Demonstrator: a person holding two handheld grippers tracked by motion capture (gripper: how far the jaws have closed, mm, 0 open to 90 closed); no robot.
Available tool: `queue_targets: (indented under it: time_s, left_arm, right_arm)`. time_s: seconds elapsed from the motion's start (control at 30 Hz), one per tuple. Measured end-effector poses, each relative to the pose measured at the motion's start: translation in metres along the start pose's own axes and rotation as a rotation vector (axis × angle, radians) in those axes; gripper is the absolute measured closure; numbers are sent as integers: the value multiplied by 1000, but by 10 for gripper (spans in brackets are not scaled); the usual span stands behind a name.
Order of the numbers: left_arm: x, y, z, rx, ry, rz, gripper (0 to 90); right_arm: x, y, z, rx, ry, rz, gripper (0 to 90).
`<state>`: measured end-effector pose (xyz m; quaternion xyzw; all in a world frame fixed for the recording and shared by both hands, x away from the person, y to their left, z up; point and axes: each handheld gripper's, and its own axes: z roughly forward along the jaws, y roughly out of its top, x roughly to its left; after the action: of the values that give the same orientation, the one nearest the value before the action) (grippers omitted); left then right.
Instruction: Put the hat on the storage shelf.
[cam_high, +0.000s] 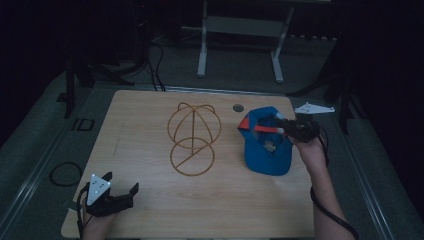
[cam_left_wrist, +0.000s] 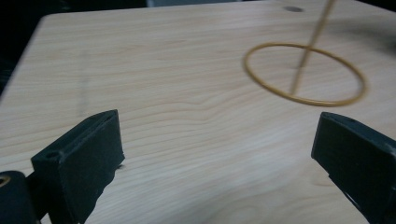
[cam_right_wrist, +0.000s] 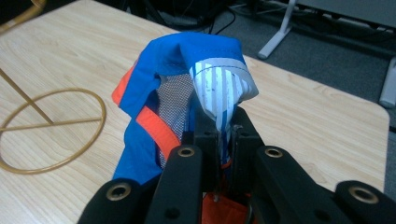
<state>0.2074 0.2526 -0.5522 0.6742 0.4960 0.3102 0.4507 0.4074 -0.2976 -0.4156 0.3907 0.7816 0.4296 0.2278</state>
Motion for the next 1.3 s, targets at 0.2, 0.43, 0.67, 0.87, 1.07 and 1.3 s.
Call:
queue_targets:
  time_s: [0.2,0.43,0.67,0.87,1.07,1.3]
  left_arm:
    - [-11,28,-12,-16,-48,4,47]
    - [-27,73,-23,-65,-103,69,49]
    - [-41,121,-24,-117,-150,120,54]
    - [-54,153,-18,-131,-200,153,54]
    - [-68,180,-11,-133,-248,186,54]
    - [-94,208,5,-128,-298,238,62]
  right_arm:
    - [3,4,-14,-33,4,4,849]
    - [10,9,-27,-70,8,1,849]
    - [13,16,-42,-105,15,11,849]
    - [19,23,-56,-136,17,2,849]
    - [29,26,-67,-167,23,-13,848]
    - [41,30,-71,-186,30,-27,848]
